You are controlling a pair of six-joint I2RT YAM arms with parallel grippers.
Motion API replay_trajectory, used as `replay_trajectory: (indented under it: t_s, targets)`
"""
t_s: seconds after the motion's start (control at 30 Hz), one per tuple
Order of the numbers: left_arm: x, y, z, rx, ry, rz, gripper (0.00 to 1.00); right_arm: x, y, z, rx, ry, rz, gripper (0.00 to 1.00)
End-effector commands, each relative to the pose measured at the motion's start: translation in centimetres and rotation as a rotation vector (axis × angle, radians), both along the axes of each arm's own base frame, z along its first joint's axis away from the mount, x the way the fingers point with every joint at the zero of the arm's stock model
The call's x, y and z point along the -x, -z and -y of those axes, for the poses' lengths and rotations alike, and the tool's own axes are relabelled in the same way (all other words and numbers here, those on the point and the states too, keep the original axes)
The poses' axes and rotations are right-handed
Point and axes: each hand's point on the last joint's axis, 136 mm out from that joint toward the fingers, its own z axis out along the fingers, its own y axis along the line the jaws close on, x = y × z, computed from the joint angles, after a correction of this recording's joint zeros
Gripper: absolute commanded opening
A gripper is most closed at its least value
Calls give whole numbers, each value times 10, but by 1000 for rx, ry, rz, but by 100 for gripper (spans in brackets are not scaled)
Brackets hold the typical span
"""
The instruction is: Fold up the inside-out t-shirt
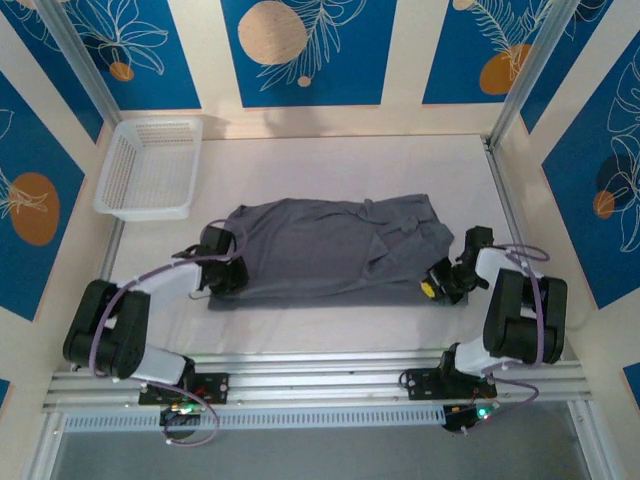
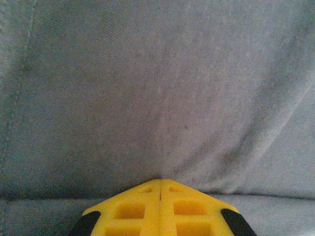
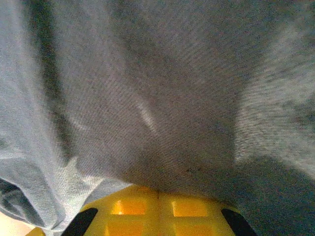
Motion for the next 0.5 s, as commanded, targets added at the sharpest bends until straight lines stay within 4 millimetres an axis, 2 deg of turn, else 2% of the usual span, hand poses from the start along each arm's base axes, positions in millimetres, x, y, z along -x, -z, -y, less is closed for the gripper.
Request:
replay_trajectory:
  t_s: [0.0, 0.03, 0.07, 0.13, 0.17, 0.2, 0.23, 0.3, 0.4, 0.47]
  targets:
    - [37, 4, -8, -39, 5, -114, 0, 24, -22, -10, 8, -3, -43, 10]
    - [31, -9, -5, -23, 10, -79, 0, 15, -35, -7, 45, -8, 5, 12]
    - [22, -23, 0, -2, 19, -31, 9, 2, -51, -2, 93, -15, 82, 15]
    - [3, -50, 9, 36, 41, 74, 37, -34, -80, 9, 196, -39, 252, 24]
    - [-8, -64, 14, 54, 53, 131, 44, -54, -92, 15, 249, -68, 322, 30]
    - [-16, -75, 18, 69, 65, 176, 48, -72, -101, 17, 271, -111, 383, 34]
    - [-24, -85, 21, 82, 78, 214, 50, -92, -110, 17, 283, -168, 444, 47]
    - [-33, -99, 28, 103, 101, 261, 54, -125, -114, 24, 338, -246, 507, 61]
    - [-39, -113, 34, 127, 127, 303, 59, -166, -106, 38, 397, -307, 518, 63]
    - [-37, -116, 35, 124, 138, 313, 61, -187, -91, 46, 425, -342, 468, 63]
